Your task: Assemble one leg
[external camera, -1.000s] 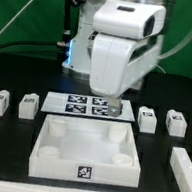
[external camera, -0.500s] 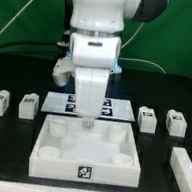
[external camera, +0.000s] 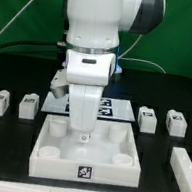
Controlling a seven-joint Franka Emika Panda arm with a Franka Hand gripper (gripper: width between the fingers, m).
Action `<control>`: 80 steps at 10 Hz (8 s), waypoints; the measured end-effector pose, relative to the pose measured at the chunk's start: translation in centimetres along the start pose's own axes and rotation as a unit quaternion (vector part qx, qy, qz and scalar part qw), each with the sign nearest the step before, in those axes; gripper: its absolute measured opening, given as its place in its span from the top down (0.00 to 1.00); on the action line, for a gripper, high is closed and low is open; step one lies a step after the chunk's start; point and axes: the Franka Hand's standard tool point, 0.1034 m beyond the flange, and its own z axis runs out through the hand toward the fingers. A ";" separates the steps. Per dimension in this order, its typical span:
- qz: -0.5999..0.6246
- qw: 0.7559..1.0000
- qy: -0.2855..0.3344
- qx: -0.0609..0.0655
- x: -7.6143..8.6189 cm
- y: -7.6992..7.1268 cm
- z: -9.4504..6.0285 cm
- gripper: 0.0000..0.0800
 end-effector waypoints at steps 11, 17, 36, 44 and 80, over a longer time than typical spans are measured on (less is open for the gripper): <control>0.002 1.000 0.000 -0.005 -0.1 0.2 0.0 0.92; -0.022 0.999 0.017 -0.021 4.0 2.7 0.1 0.92; -0.016 0.999 0.028 -0.020 6.6 4.4 0.1 0.19; 0.364 0.930 0.044 -0.032 15.6 -0.7 -5.5 0.19; 0.615 0.672 -0.303 0.279 19.5 -7.4 0.7 0.64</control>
Offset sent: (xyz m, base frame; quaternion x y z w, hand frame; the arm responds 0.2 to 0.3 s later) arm 0.0000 0.0000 0.0000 0.0000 0.0000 0.0000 1.0000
